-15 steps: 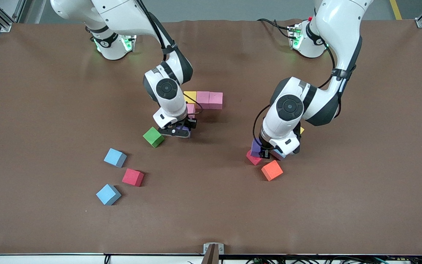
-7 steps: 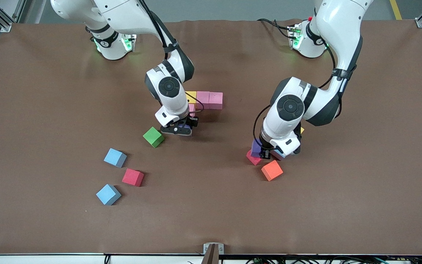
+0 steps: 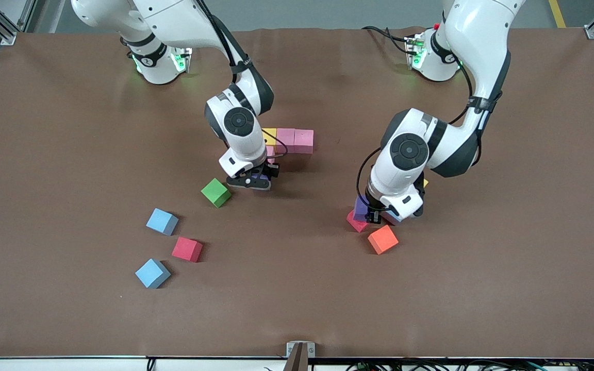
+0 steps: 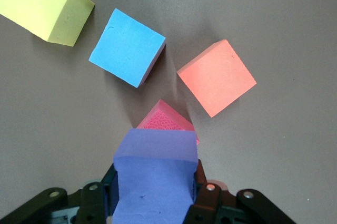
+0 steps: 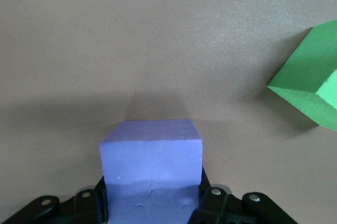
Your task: Arrange 11 blocks into digit 3
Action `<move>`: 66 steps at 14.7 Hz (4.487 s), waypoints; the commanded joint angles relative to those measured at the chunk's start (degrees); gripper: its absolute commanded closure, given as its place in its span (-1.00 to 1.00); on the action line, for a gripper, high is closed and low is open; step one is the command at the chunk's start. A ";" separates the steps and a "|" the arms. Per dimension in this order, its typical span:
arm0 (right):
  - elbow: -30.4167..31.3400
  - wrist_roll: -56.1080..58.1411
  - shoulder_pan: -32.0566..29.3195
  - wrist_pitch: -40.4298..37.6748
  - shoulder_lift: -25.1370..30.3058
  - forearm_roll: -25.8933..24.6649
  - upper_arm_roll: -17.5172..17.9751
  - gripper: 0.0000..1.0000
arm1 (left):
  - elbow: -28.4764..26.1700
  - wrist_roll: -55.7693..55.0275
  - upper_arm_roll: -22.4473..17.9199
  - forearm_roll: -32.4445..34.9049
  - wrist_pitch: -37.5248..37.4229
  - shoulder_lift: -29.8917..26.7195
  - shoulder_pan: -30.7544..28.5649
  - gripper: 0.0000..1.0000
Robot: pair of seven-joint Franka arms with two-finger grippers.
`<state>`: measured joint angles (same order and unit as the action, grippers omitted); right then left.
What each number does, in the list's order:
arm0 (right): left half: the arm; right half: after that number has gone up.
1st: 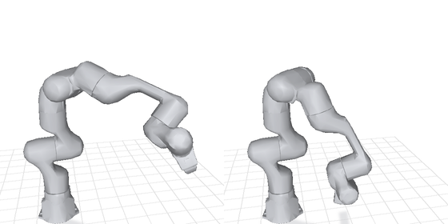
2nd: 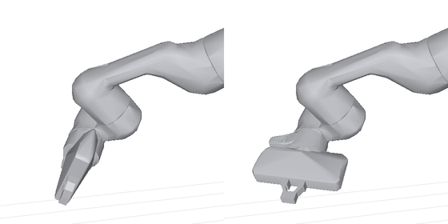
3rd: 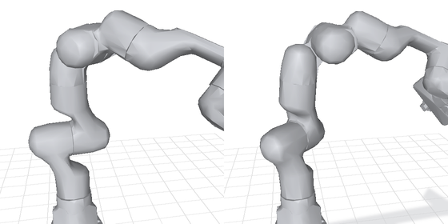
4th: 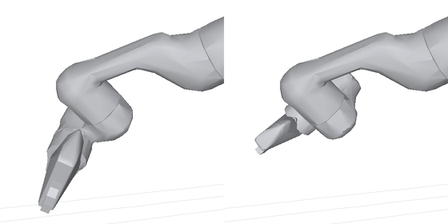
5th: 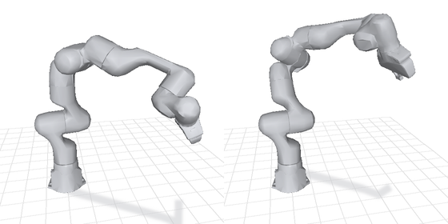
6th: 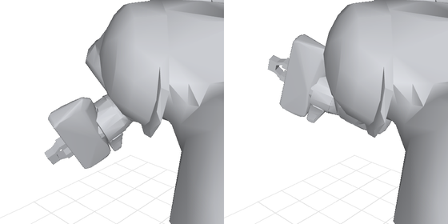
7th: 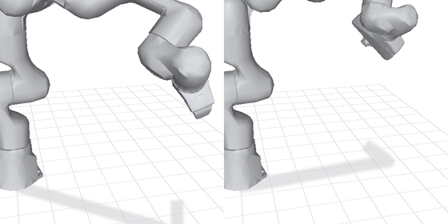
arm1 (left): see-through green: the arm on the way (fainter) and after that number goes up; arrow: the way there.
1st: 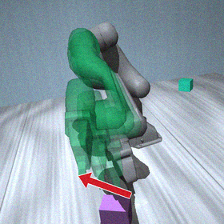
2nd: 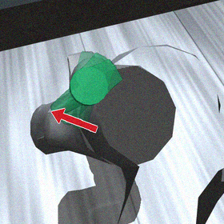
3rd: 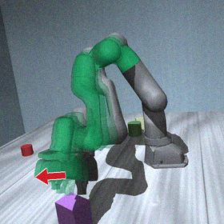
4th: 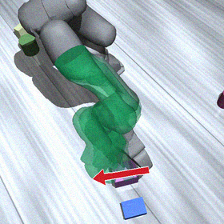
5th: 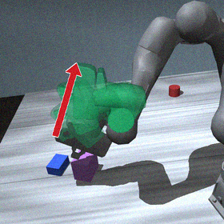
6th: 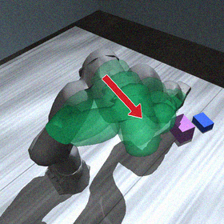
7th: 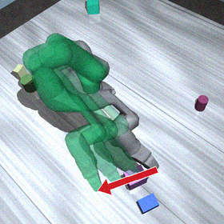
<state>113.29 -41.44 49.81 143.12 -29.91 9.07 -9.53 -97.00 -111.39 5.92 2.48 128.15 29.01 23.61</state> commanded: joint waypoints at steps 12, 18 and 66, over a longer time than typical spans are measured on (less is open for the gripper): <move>2.55 -1.10 1.25 0.40 2.22 0.24 -0.49 0.99 | 1.37 0.21 0.15 -0.72 -0.97 0.78 -0.23 0.36; 2.99 -1.10 1.78 0.40 2.57 0.24 -0.49 0.99 | 1.37 0.21 0.15 -0.72 -0.97 0.87 -0.14 0.36; 1.32 -0.22 1.08 -1.27 2.57 0.15 -0.75 -1.00 | 3.30 -0.14 0.15 -0.28 -0.97 2.80 0.03 0.36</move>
<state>113.76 -41.70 50.72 142.89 -29.08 9.07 -10.01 -95.25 -111.39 5.93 2.48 128.14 31.03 23.66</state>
